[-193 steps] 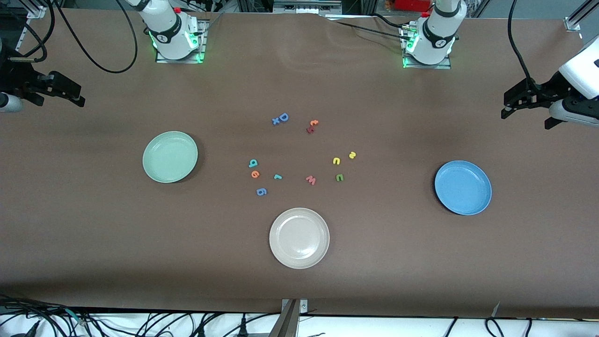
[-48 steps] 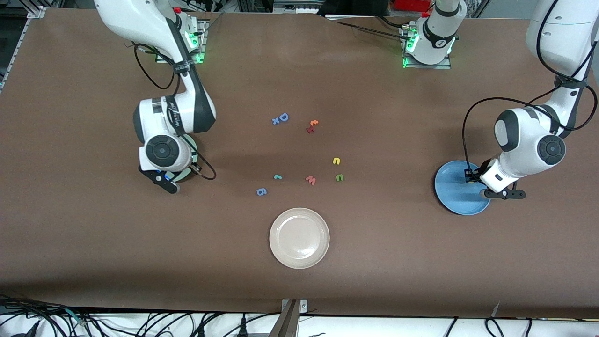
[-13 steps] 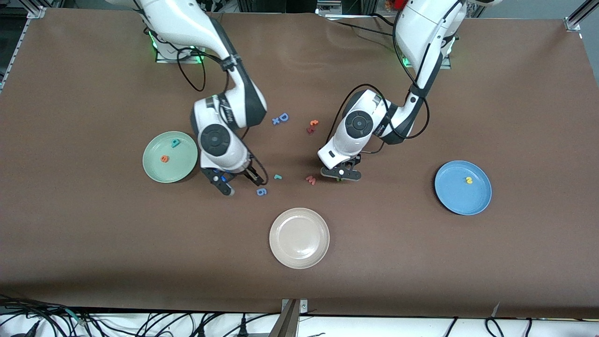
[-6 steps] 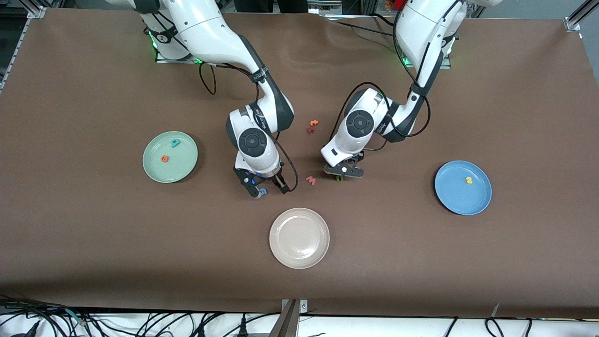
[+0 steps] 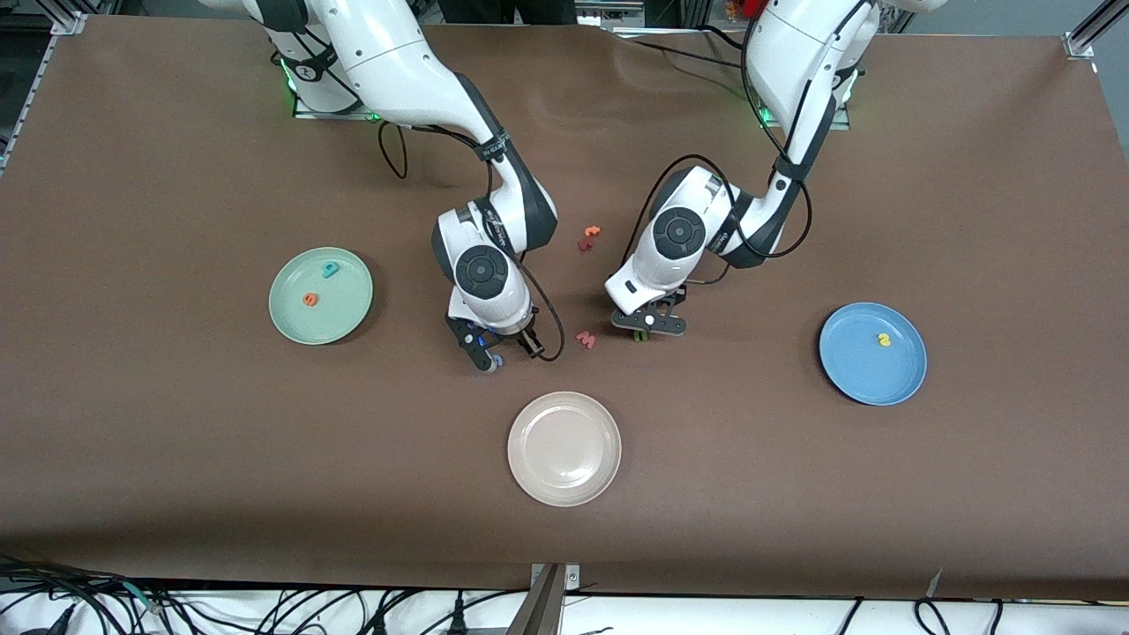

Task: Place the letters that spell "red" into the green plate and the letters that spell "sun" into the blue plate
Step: 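Grasp the yellow u with the left gripper while the right gripper grasps teal letter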

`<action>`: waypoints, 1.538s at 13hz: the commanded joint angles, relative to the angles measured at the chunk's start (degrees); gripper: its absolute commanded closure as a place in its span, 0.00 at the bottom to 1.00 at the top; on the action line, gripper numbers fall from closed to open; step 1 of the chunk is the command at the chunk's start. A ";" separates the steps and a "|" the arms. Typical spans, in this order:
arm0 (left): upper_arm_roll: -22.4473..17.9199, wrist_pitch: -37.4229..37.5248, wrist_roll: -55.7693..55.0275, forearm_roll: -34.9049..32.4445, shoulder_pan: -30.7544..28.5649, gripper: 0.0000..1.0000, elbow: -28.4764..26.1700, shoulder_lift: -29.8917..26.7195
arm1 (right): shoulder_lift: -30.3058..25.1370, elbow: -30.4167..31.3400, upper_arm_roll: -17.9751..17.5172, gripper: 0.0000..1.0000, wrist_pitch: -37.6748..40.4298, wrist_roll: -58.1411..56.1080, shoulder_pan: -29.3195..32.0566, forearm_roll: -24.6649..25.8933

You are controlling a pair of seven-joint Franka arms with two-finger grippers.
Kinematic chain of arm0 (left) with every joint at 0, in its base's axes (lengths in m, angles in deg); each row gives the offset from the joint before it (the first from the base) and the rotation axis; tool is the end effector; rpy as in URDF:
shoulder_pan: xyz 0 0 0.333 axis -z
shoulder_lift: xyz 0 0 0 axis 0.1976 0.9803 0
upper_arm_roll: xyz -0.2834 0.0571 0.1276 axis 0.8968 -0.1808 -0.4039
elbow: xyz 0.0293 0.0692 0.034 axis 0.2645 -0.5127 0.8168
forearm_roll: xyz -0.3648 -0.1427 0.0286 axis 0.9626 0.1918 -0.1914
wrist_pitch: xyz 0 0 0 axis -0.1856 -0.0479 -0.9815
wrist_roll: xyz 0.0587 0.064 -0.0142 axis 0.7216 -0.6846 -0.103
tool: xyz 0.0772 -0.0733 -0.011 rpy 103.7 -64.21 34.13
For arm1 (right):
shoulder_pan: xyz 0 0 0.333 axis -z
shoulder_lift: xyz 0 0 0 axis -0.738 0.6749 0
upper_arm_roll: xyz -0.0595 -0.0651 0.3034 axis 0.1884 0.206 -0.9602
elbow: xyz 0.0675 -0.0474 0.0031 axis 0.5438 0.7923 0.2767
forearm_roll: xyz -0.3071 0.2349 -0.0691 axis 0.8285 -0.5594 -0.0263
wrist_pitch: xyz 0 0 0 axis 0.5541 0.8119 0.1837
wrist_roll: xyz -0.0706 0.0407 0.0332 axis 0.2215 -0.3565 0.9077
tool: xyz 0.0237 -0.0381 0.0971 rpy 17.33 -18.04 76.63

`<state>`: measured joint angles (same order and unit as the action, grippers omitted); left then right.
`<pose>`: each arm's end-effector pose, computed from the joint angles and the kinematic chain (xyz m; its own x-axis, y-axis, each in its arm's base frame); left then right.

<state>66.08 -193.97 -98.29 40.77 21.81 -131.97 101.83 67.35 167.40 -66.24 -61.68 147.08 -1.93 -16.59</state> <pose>0.5121 -0.3716 0.1760 0.9893 -0.1145 -0.0908 -0.1087 -0.9919 0.0661 0.5788 0.4398 0.1771 0.5891 -0.8047 -0.0730 -0.8077 -0.5892 -0.0228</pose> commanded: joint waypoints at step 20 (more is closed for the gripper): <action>-2.32 -1.35 0.01 -1.64 2.65 0.44 -0.06 -0.06 | -2.45 -2.17 2.36 1.00 8.72 -4.91 -0.17 1.50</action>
<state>65.02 -195.05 -98.25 40.56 23.20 -132.06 102.04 66.60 165.92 -65.05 -56.92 145.01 -2.24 -15.98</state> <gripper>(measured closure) 0.436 0.740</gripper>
